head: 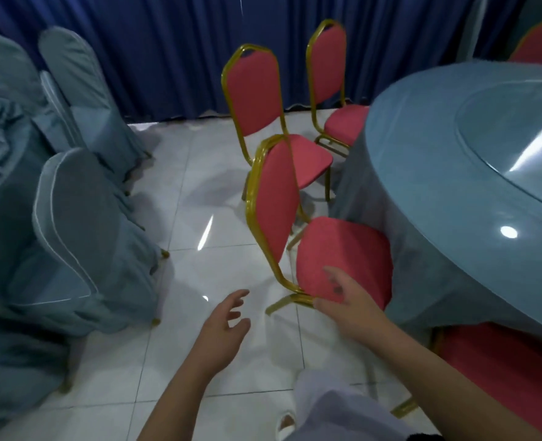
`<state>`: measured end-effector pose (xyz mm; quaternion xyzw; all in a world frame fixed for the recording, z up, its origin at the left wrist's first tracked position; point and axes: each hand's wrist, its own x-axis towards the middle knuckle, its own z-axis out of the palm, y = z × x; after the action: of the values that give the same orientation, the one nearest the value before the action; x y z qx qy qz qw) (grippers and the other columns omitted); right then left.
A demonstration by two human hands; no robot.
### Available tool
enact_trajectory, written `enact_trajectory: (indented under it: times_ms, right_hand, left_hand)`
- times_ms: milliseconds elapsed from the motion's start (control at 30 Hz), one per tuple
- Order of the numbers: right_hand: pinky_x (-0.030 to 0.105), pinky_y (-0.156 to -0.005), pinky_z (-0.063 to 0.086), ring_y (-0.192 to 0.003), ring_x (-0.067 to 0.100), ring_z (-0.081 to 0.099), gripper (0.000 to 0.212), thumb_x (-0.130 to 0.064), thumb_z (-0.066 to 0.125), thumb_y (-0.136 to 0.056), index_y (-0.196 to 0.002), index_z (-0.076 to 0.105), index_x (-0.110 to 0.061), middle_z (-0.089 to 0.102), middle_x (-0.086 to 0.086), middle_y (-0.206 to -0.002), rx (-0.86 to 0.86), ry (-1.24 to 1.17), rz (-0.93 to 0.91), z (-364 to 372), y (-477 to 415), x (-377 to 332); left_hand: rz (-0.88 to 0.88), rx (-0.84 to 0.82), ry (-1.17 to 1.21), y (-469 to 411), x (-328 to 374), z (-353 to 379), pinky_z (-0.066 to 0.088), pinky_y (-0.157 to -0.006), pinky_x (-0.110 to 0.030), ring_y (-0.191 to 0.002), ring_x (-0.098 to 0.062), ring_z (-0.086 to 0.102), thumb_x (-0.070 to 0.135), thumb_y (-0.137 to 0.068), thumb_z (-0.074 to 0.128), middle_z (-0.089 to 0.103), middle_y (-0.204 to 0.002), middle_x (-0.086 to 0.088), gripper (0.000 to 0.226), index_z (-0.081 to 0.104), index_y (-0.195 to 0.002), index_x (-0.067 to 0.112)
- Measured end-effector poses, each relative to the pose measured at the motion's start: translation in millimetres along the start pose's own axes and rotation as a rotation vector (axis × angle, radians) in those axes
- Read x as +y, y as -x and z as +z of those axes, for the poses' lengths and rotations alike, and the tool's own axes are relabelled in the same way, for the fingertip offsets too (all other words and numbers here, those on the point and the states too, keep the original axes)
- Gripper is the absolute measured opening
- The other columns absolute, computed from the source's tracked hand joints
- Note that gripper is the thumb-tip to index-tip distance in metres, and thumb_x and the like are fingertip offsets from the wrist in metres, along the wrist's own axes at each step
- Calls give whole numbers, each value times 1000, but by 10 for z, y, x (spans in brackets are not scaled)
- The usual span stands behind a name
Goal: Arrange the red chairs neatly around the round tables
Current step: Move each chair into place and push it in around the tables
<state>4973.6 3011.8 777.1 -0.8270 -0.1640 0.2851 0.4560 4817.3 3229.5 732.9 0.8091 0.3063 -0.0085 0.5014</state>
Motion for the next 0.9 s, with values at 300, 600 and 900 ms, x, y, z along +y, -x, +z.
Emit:
enact_trajectory:
  times_ms: [300,600,900]
  right_hand:
    - [18,-80,44,-113,6,57,69,-31,79,-79,-140,47,-29,54,-5,-133,77,-208,93,777,-1902,-709]
    - [54,-93,54,-117,35,57,82,-29,70,-77,-149,28,-31,50,5,-138,521,-282,326,1352,-3822,-1466]
    - [33,-82,51,-97,24,63,69,-5,60,-78,-139,53,-36,68,-1,-107,647,-196,355,1424,-3808,-1388]
  left_hand:
    - [49,-96,-111,-1582,23,-1234,46,-86,-22,-113,-5,53,31,-96,61,50,-129,17,47,44,-135,52]
    - [17,-206,-185,-2910,33,-2383,53,-91,-29,-113,-6,56,29,-96,62,53,-126,17,43,49,-134,46]
    - [98,-581,-259,-3991,-155,-2777,56,-81,-26,-102,-10,65,16,-92,66,63,-119,7,39,61,-113,48]
